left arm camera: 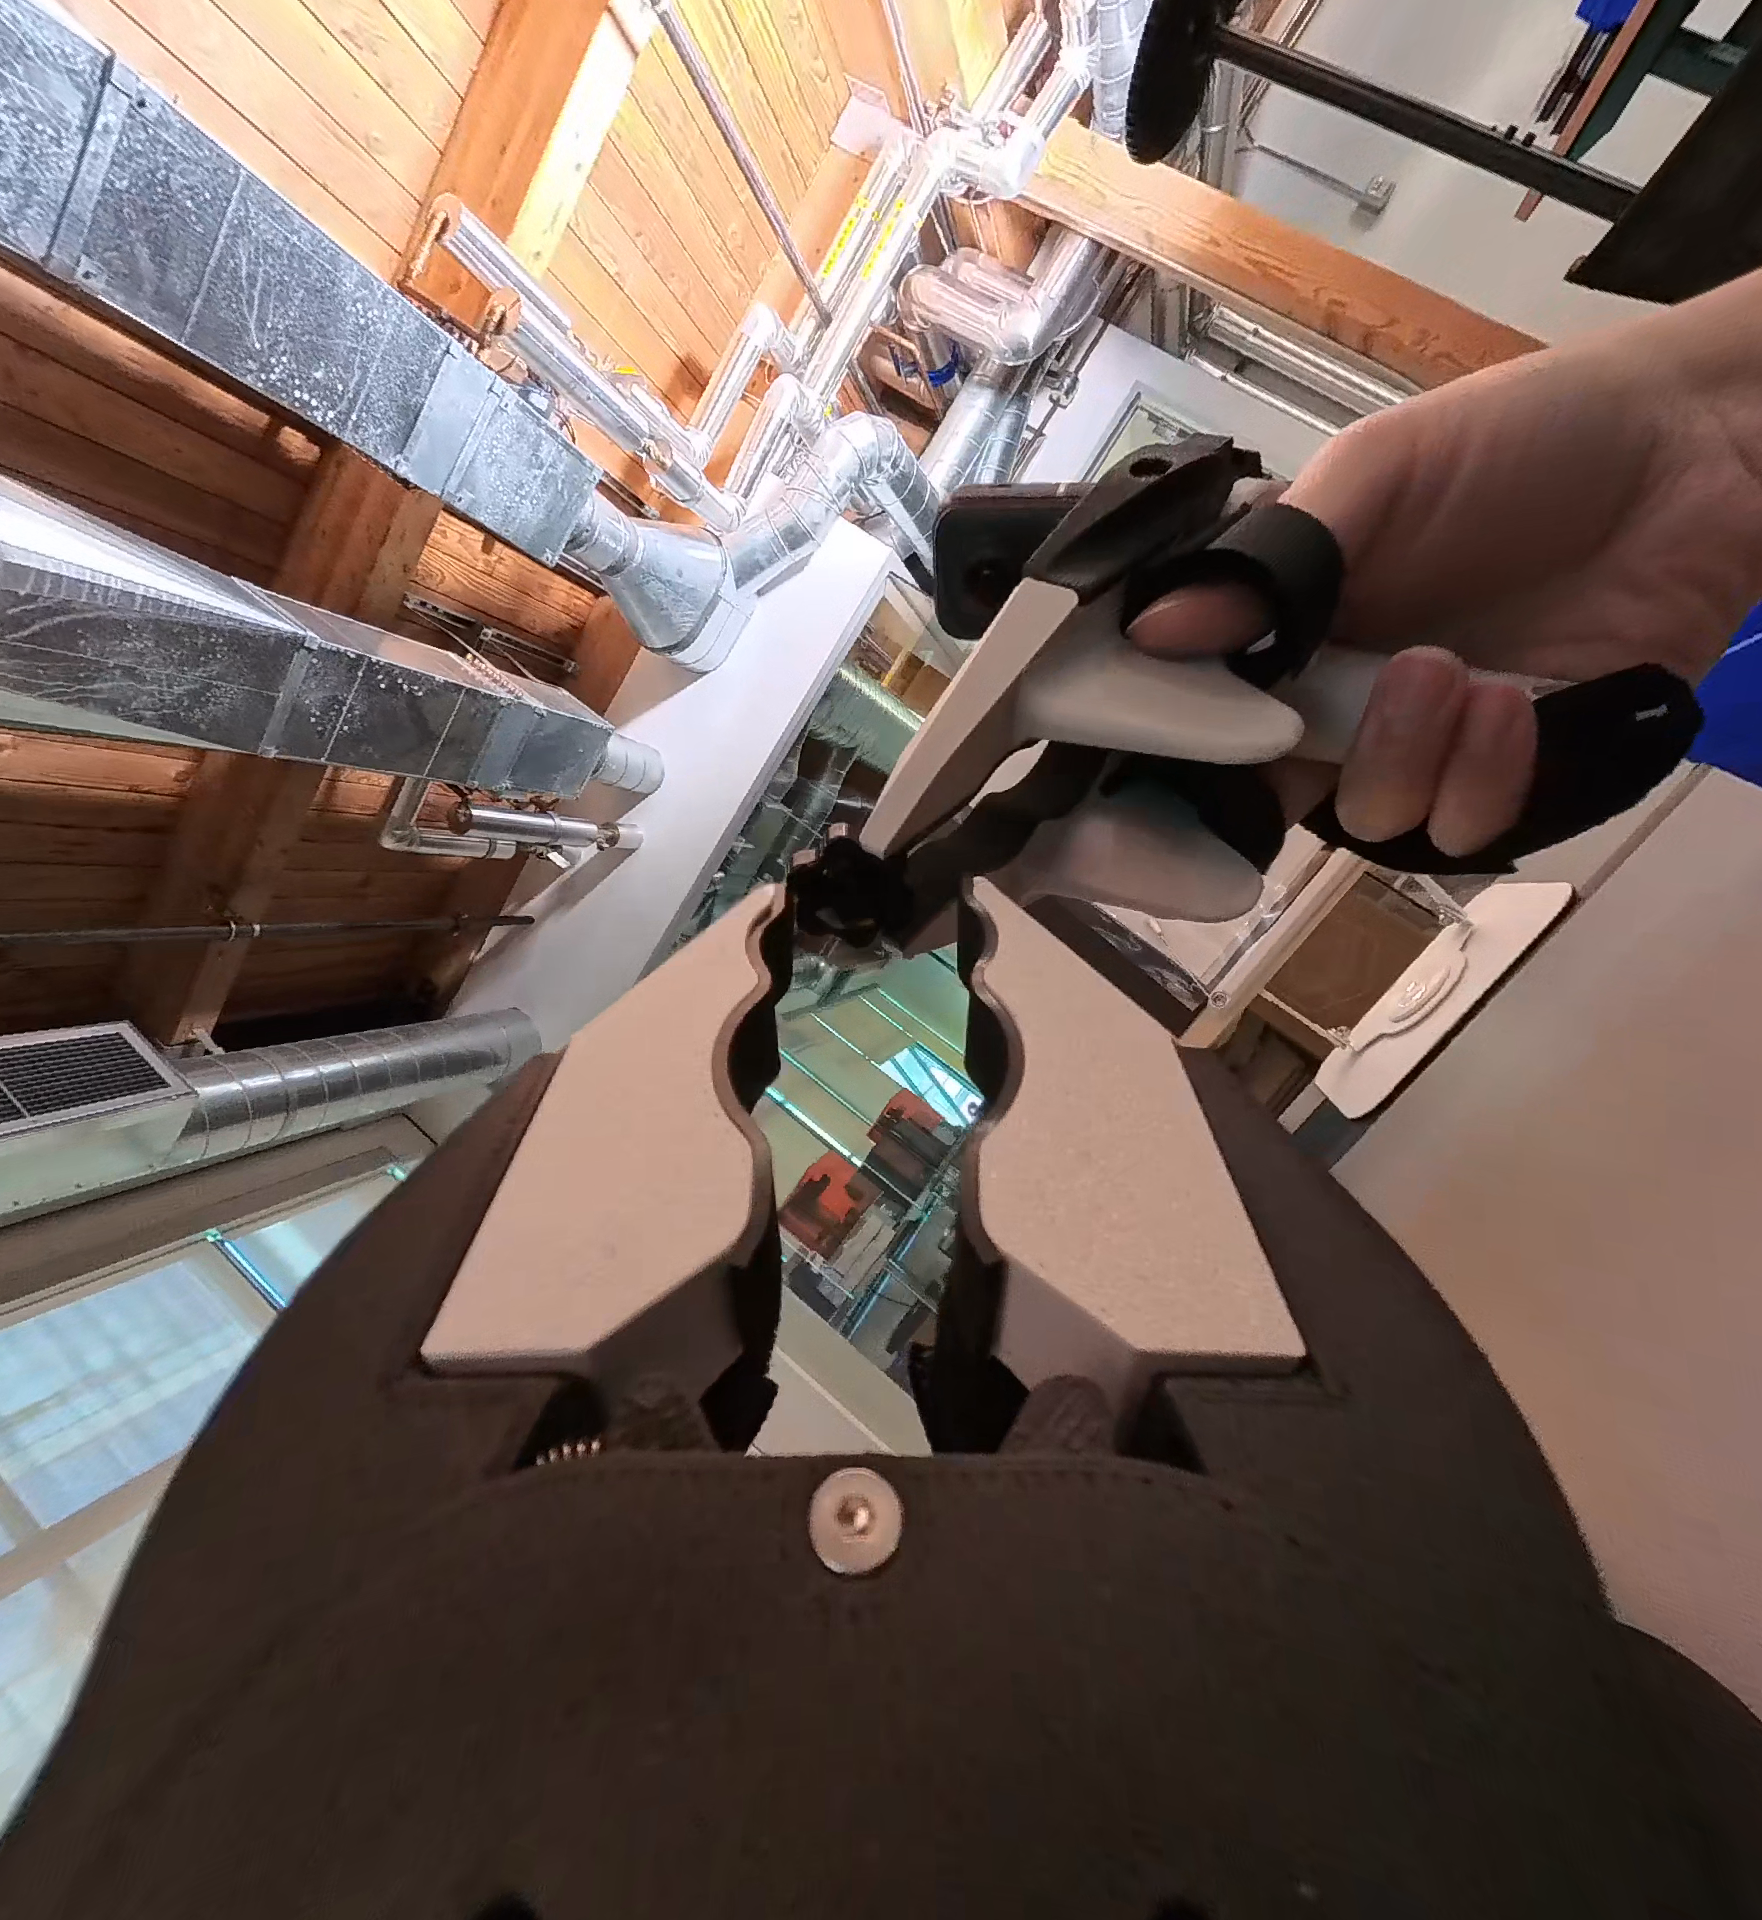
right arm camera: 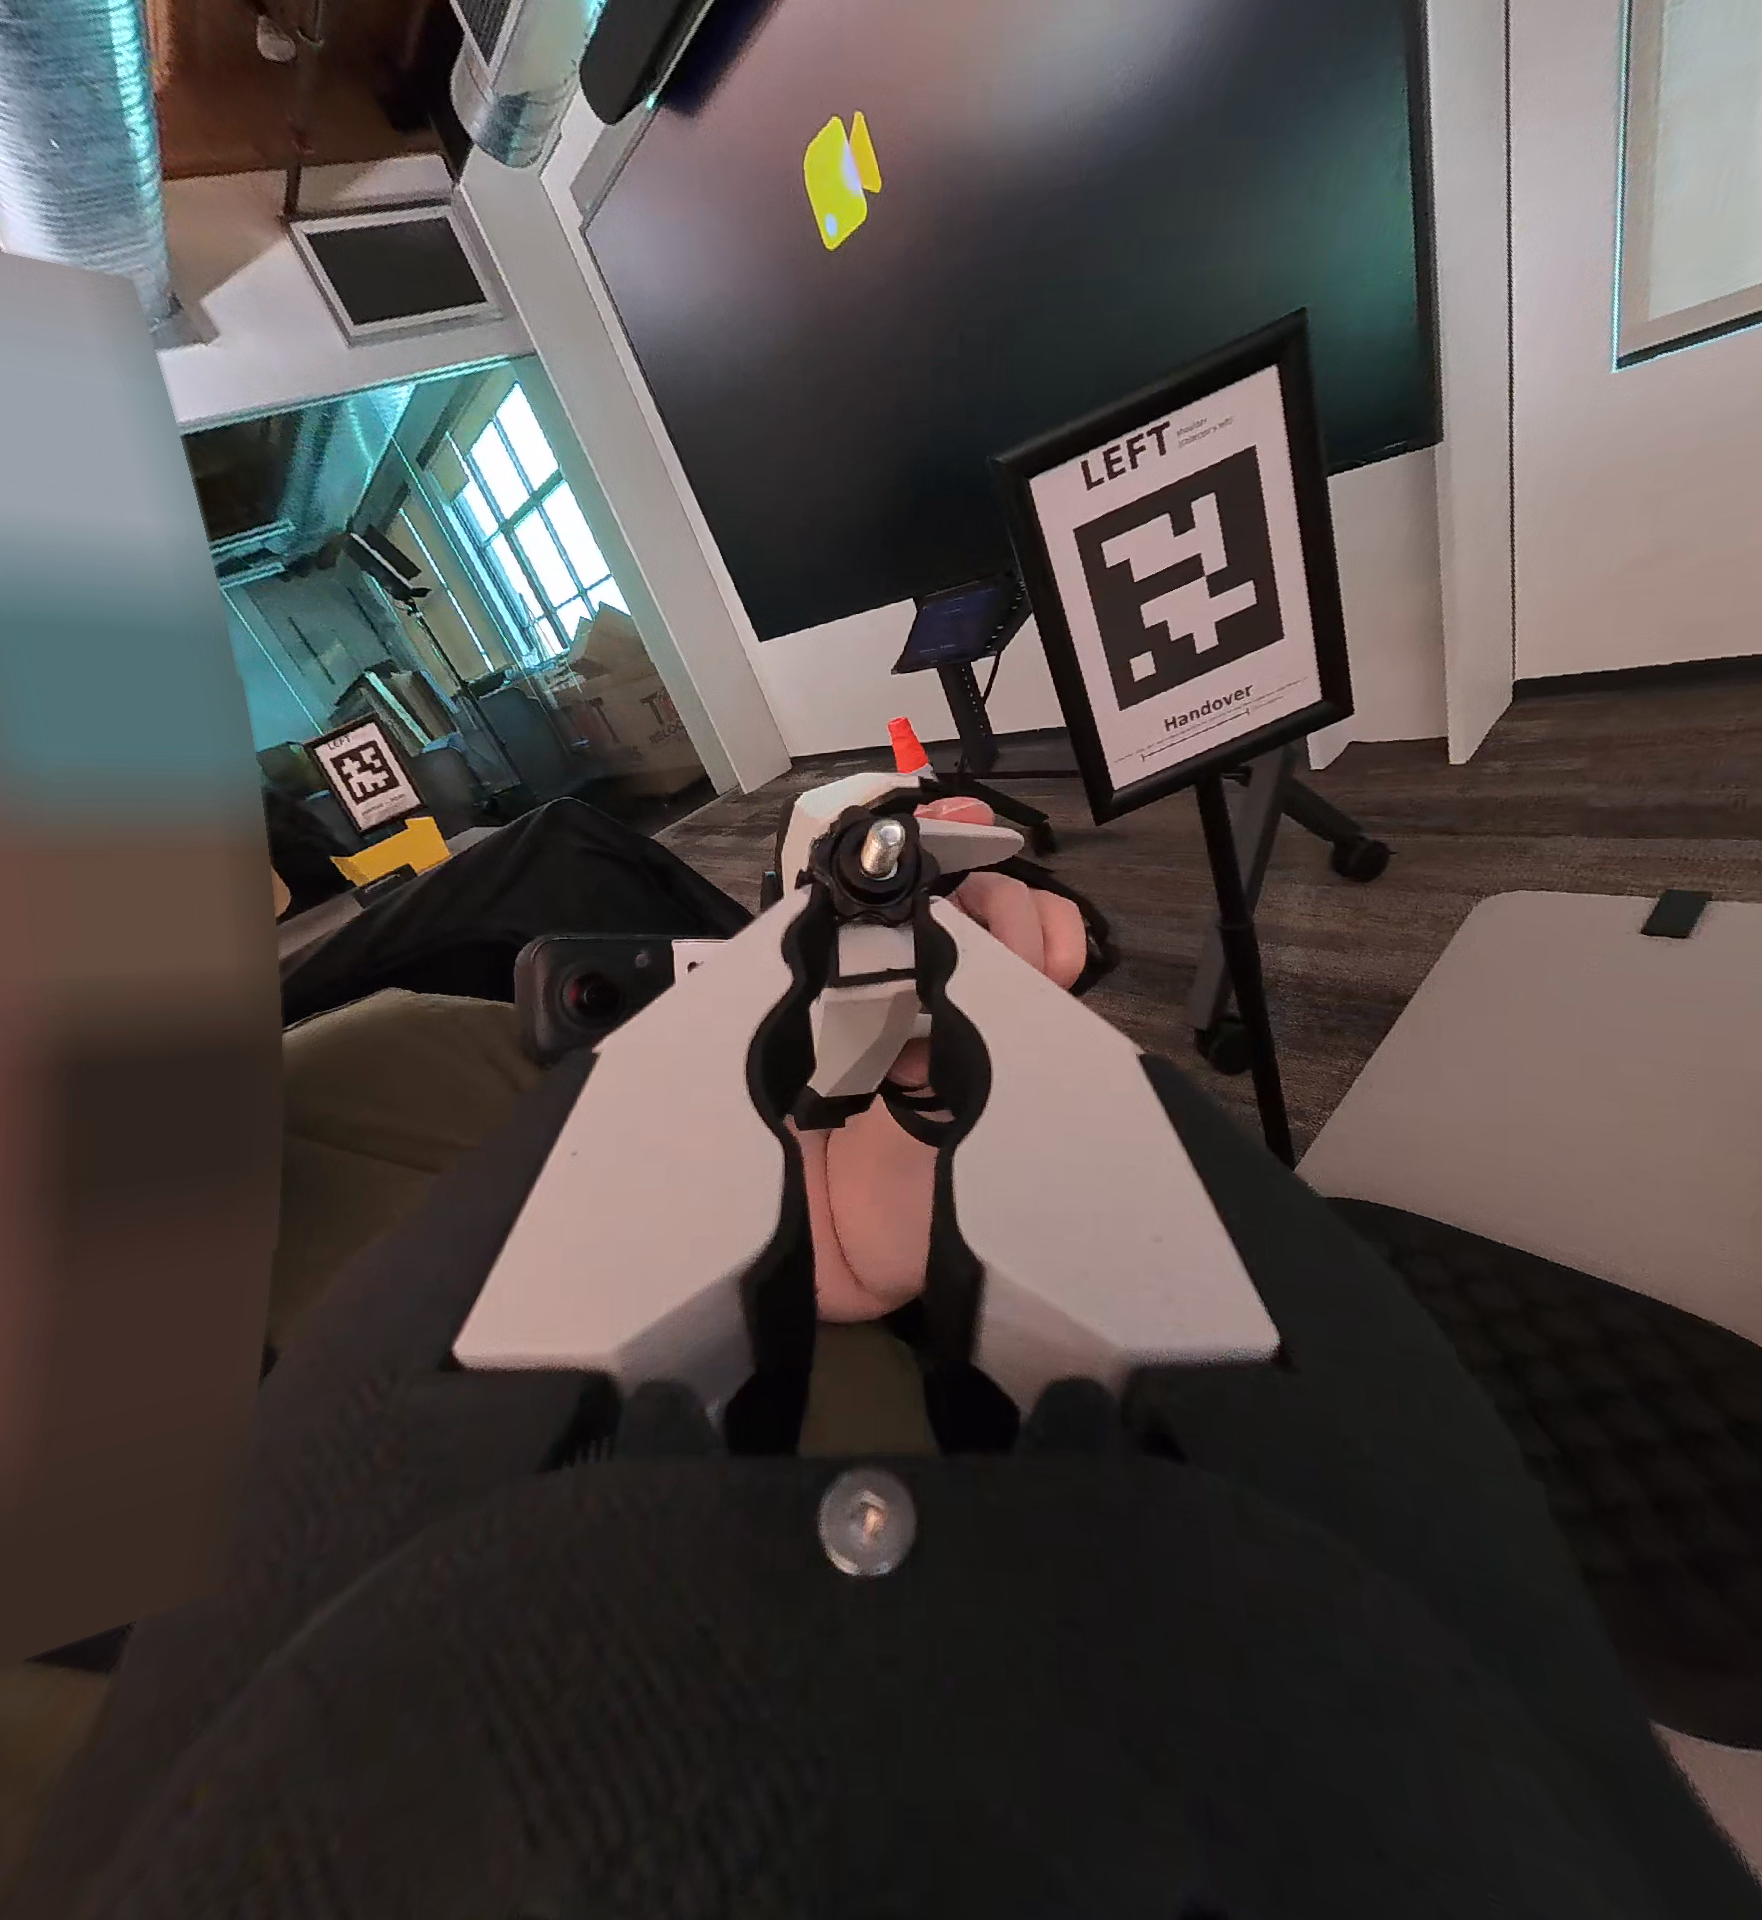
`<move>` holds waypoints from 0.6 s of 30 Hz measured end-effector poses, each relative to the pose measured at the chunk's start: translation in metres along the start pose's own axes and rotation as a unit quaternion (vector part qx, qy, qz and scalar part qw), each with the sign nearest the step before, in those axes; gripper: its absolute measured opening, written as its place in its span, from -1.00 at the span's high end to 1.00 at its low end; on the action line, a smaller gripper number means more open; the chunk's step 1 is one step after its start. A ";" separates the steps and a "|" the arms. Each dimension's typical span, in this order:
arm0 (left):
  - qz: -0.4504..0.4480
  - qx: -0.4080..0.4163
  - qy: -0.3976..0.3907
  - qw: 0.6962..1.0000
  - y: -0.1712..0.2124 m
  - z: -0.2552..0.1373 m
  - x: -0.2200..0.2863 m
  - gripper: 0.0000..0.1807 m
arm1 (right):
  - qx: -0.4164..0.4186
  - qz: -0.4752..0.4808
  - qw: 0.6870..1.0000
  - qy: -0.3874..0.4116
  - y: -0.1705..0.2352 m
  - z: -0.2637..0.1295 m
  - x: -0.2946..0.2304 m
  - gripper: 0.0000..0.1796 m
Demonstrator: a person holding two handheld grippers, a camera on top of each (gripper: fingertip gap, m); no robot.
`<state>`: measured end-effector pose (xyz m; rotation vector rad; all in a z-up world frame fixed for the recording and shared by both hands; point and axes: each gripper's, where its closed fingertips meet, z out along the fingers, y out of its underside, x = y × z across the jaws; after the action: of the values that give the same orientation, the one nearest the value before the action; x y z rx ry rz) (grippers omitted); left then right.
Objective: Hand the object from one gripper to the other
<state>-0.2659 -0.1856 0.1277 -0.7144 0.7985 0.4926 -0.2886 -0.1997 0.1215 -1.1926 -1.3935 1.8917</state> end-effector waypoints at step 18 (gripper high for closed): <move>0.016 0.003 -0.016 1.000 -0.006 -0.002 -0.009 0.79 | 0.028 0.034 0.998 -0.040 -0.002 0.003 0.000 0.84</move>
<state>-0.2687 -0.1925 0.1358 -0.6871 0.7821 0.5296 -0.2908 -0.2005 0.1241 -1.1624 -1.3476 2.0324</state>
